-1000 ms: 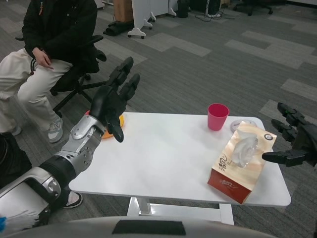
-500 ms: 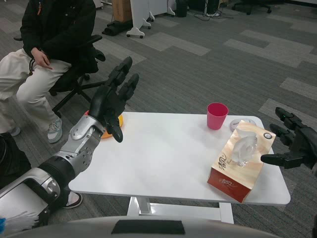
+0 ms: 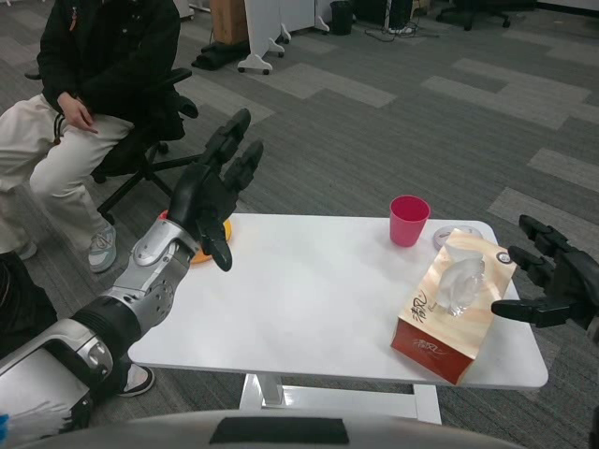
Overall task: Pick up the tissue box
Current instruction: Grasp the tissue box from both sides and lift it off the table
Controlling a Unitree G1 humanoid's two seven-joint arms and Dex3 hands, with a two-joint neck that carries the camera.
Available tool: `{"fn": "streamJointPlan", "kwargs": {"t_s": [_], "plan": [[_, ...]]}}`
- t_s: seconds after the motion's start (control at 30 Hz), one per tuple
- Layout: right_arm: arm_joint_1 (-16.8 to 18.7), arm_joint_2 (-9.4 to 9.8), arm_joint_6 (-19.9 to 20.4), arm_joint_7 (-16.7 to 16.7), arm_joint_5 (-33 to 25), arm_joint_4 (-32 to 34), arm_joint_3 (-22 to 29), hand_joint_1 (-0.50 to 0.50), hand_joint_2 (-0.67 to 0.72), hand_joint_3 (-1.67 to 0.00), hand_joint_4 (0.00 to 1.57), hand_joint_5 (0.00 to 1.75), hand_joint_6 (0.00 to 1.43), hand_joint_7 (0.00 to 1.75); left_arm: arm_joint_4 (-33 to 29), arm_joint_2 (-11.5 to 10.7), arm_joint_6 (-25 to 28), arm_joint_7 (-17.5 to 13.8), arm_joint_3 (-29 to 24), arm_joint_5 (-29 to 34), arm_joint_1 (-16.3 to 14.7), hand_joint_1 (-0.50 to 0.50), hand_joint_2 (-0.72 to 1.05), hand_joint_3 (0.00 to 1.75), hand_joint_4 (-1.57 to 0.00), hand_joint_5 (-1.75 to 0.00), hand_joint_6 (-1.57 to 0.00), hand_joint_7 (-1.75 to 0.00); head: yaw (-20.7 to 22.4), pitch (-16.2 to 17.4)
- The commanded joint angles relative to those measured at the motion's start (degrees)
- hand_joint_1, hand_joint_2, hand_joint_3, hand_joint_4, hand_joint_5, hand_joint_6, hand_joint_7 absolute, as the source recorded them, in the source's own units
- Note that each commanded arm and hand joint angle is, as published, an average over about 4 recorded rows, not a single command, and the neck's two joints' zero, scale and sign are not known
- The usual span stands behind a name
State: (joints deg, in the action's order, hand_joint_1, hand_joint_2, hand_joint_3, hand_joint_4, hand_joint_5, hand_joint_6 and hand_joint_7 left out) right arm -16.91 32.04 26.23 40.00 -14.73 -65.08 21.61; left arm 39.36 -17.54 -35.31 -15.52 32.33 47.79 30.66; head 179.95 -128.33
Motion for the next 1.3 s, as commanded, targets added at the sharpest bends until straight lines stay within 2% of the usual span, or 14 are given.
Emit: {"fn": "streamJointPlan", "kwargs": {"t_s": [0.03,0.2,0.33,0.43,0.57,0.83,0.93,1.1,1.2,1.3], "plan": [[0.0,-0.75,0.1,0.1,0.4,0.2,0.0,0.21,-0.03,-0.63,0.00,0.29,0.00,0.07,-0.8,-0.6,-0.2,0.0,-0.2,-0.2,-0.6,0.50,-0.64,0.04,0.00,0.00,0.00,0.00,-0.1,0.1],[0.5,-1.19,0.1,0.1,0.4,0.5,0.1,0.21,-0.03,-0.63,0.00,0.29,0.00,0.05,-0.8,-0.8,-0.2,0.0,-0.2,-0.2,-0.6,0.50,-0.64,0.09,0.00,0.00,0.00,0.00,0.0,0.2],[0.5,-1.43,0.1,0.1,0.4,0.4,0.2,0.21,-0.03,-0.63,0.00,0.29,0.00,0.07,-0.8,-0.8,-0.2,0.0,-0.2,-0.1,-0.6,0.50,-0.64,0.00,0.00,0.00,0.00,0.00,-0.1,0.2],[0.3,-1.41,0.1,0.1,0.3,0.1,0.5,0.21,-0.03,-0.63,0.00,0.29,0.00,0.07,-0.7,-0.9,-0.2,0.0,-0.2,-0.1,-0.5,0.50,-0.64,0.00,0.00,0.00,0.00,0.00,-0.3,0.3],[-0.4,-0.80,0.1,0.0,0.4,-0.3,1.7,0.21,0.03,-0.63,0.00,0.29,0.00,0.07,-0.7,-1.0,-0.2,0.0,-0.2,-0.1,-0.3,0.50,-0.64,0.09,0.00,0.00,0.00,0.00,-0.3,0.4],[-2.9,0.57,0.2,-0.8,0.4,-3.6,5.3,0.21,0.03,-0.63,0.00,0.29,0.00,0.05,-0.4,-0.9,-0.2,0.0,-0.2,-0.1,-0.1,0.50,-0.64,0.04,0.00,0.00,0.00,0.00,0.1,0.6],[-3.8,0.89,0.2,-1.5,0.4,-5.4,7.0,0.21,0.03,-0.63,0.00,0.36,0.00,0.07,-0.4,-0.9,-0.2,0.0,-0.3,-0.1,-0.1,0.50,-0.64,0.00,0.00,0.00,0.00,0.00,0.1,0.6],[-5.5,1.62,0.2,-2.7,0.4,-8.4,8.3,0.21,0.03,-0.61,0.00,0.34,0.00,0.07,-0.4,-0.7,-0.2,0.0,-0.3,-0.1,0.0,0.50,-0.64,0.04,0.00,0.00,0.00,0.00,0.0,0.5],[-6.0,1.62,0.2,-3.5,0.5,-9.8,8.5,0.21,0.03,-0.59,0.00,0.39,0.00,0.03,-0.4,-0.6,-0.2,0.0,-0.3,-0.1,0.1,0.50,-0.64,0.02,0.00,0.00,0.00,0.00,-0.1,0.5],[-6.6,1.62,0.2,-3.7,0.5,-10.9,8.4,0.21,0.03,-0.58,0.00,0.39,0.00,0.00,-0.3,-0.6,-0.2,0.0,-0.3,-0.1,0.1,0.50,-0.64,0.09,0.00,0.00,0.00,0.00,-0.2,0.6]]}}
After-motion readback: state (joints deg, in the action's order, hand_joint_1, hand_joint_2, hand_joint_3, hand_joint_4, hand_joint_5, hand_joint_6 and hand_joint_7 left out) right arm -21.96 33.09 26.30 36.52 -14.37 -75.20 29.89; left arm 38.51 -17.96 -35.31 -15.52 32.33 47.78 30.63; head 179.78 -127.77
